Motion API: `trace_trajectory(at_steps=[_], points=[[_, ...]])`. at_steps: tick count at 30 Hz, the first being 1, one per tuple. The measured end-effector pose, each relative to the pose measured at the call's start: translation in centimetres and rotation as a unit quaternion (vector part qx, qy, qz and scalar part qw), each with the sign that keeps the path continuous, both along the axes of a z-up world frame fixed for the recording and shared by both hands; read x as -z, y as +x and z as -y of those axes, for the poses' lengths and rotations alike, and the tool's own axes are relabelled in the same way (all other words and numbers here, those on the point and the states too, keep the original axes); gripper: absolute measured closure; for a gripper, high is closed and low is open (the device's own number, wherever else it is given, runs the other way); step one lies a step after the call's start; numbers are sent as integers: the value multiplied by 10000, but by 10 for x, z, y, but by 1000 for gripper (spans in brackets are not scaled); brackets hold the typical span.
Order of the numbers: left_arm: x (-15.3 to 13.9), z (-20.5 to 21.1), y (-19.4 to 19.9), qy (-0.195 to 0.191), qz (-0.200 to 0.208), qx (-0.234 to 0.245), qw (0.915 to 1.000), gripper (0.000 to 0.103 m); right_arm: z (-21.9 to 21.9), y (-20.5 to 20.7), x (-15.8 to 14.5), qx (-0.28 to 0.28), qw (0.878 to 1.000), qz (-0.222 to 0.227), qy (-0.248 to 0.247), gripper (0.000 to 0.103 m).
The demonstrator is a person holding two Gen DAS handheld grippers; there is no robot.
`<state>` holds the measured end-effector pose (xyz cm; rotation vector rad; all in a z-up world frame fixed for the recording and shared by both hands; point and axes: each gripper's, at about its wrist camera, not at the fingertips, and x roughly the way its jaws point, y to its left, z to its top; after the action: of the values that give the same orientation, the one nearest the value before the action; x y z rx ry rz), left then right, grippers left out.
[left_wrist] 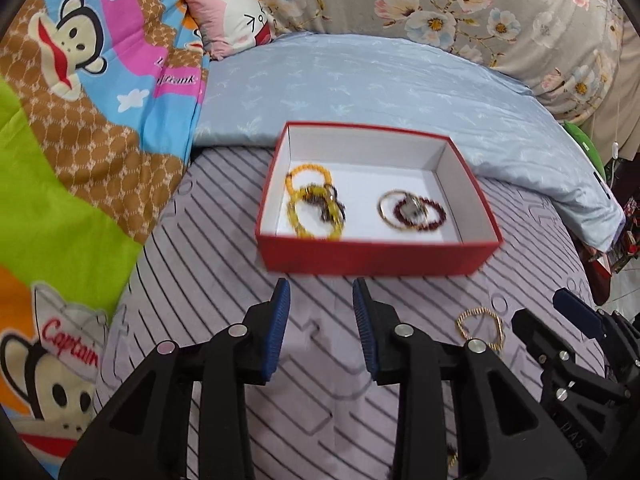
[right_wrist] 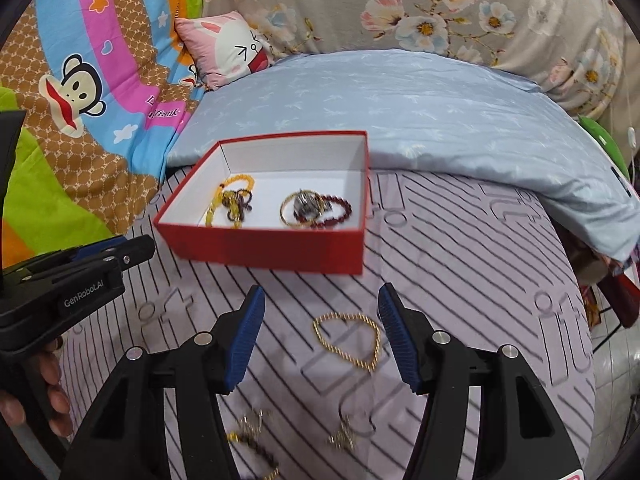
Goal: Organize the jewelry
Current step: 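Withdraw both tools from the box toward the dark bead bracelet, then lower the left tool onto the dark bead bracelet and close it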
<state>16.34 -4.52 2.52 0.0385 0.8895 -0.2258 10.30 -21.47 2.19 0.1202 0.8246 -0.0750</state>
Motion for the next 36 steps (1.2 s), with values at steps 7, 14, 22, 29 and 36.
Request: trace_trajectory(at_steps=[7,14,22,29,36], points=[[26,6,-56,17,-267,252,9993,72,9,-51,15,176,9996,-166,108,46],[55,18,-94,-16,-627,446,9970,72,7,-77,31,199,9992,-346,27,46],[85,31,-108,167,-842,537,9949,73,14,-95,51,301,9979,-546,198,45],[87,37,-114,418,-481,565,9964,93,14,-96,54,295,9976,-570,247,45],[80,28,-113,219,-506,585,9968,96,11,-94,58,263,9974,-604,287,45]])
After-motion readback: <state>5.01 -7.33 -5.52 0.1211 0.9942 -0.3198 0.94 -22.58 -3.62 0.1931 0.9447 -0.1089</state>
